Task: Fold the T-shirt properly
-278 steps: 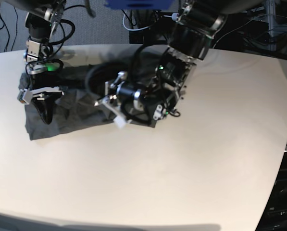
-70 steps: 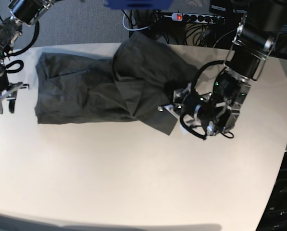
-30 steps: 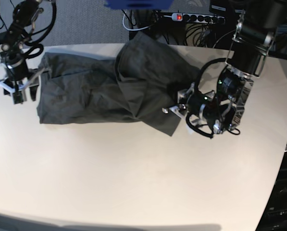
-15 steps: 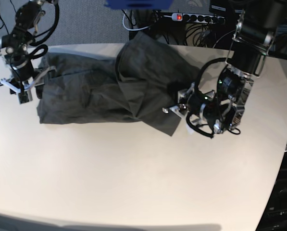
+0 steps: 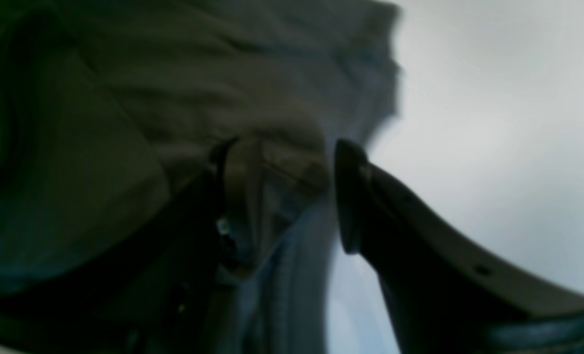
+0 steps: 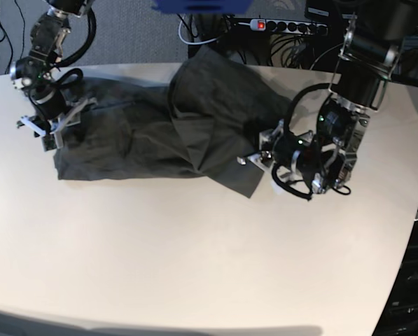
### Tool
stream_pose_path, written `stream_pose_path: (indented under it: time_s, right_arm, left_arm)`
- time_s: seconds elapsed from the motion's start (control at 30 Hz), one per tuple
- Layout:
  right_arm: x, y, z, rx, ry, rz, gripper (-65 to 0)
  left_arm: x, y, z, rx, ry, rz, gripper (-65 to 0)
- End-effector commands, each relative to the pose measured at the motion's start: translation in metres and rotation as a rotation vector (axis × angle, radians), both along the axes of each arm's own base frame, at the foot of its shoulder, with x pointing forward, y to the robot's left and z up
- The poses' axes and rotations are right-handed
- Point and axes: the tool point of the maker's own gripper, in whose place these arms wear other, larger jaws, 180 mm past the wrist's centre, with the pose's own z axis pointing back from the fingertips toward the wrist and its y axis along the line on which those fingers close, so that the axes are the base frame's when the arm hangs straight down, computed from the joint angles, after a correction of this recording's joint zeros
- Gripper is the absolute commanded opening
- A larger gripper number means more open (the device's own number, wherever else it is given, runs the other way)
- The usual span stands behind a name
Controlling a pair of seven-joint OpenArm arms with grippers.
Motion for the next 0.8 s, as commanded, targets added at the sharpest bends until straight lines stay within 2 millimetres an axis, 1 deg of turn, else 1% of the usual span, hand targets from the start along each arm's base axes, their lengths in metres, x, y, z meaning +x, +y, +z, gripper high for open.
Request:
stream_pose_path:
  time_s: [0.0,0.1,0.2,0.3,0.37,0.47,0.53,0.6,0.7,0.77]
  right_arm:
    - [0.007,-0.004,0.008,0.003,-0.047,-0.001,-41.1]
    - [0.005,0.000,0.000,0.037,-0.058,-0.001,-41.1]
    - [0.003,0.004,-0.009,0.072,-0.062,-0.005,-41.1]
    - [0.001,0.006,-0.015,0.094,-0.063,-0.008,-41.1]
    - [0.000,0.001,-0.016,0.086,-0.059,-0.006,-41.1]
    - [0.000,-0.001,-0.016,0.083,-0.056,-0.005,-41.1]
    - [0.005,-0.001,-0.013,0.083,-0.068,-0.005,-41.1]
    - [0.006,-0.001,-0.013,0.082,-0.070,-0.004,-41.1]
    - [0.006,-0.001,-0.013,0.082,-0.070,-0.004,-41.1]
    - [0.006,-0.001,-0.013,0.082,-0.068,-0.005,-41.1]
  left_arm:
    - [-0.002,0.048,-0.031,0.250,-0.062,0.003,-60.2]
    - [-0.001,0.050,-0.029,0.246,-0.058,0.016,-60.2]
    - [0.002,0.056,-0.026,0.229,-0.062,0.072,-60.2]
    - [0.011,0.059,-0.017,0.211,-0.095,0.102,-60.2]
    - [0.009,0.057,-0.009,0.190,-0.090,0.098,-60.2]
    - [0.021,0.047,0.020,0.135,-0.146,0.094,-60.2]
    - [0.036,0.043,0.041,0.108,-0.229,0.101,-60.2]
    - [0.046,0.037,0.058,0.084,-0.290,0.107,-60.2]
    - [0.057,0.028,0.074,0.045,-0.344,0.126,-60.2]
    - [0.060,0.023,0.079,0.026,-0.359,0.136,-60.1]
